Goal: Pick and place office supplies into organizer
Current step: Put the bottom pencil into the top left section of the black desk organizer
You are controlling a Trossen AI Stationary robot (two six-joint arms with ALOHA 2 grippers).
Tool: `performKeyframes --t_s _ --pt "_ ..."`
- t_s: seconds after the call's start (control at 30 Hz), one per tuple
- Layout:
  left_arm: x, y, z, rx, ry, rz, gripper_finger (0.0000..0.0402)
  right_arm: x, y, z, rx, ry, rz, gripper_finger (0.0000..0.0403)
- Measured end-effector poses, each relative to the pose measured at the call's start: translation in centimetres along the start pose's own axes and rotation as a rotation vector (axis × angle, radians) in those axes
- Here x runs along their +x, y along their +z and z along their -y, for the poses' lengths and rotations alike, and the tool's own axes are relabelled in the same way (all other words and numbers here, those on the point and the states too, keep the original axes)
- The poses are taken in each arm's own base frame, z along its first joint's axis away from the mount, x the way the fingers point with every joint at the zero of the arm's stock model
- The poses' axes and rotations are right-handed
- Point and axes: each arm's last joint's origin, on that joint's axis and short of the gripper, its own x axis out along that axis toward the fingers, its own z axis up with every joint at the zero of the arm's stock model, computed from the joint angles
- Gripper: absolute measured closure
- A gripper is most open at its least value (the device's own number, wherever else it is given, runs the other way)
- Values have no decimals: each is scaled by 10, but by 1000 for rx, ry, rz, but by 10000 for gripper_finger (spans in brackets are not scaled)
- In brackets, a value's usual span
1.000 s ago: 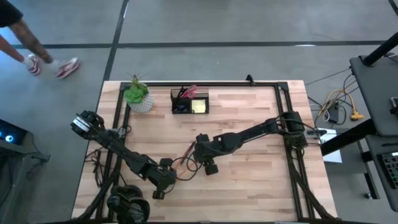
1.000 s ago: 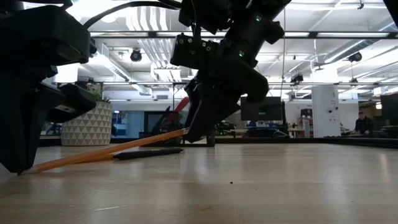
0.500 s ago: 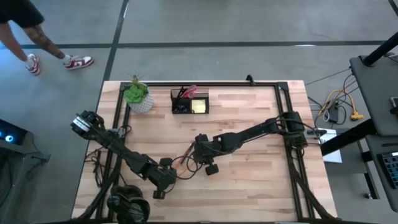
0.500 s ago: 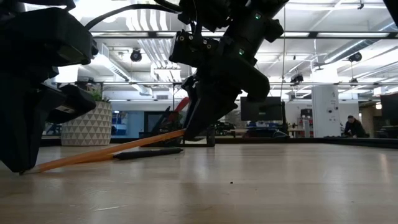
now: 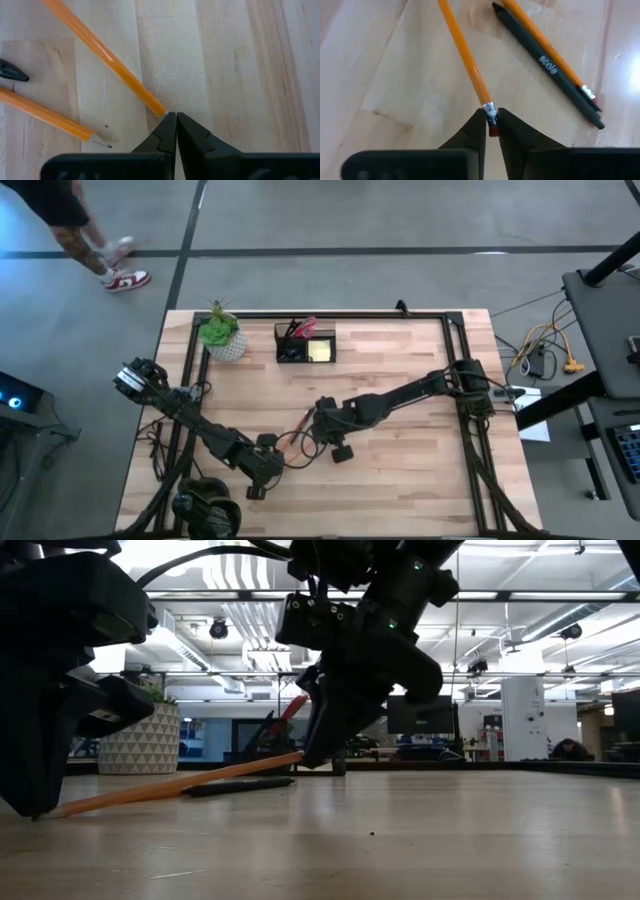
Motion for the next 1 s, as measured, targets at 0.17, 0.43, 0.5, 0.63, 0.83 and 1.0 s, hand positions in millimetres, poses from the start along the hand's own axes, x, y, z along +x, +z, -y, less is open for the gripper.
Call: performKeyframes --t_s 0.17,0.43,0.5,0.63,0.83,1.0 --pt "-6 3 1 6 -1 11 402 0 -1 0 1 2 -11 383" --pt "-37 9 0 -3 34 57 402 -18 4 4 37 -76 5 385" --pt "-45 8 -3 -3 57 55 402 -26 4 4 36 -101 -3 386" --pt "-61 7 -6 -33 80 67 402 -47 5 10 70 -159 -5 386" --pt "-84 6 -11 -83 133 140 402 -90 3 26 78 -413 -133 386" --pt "-96 9 -15 -148 177 224 402 -125 11 52 -63 -639 -259 385"
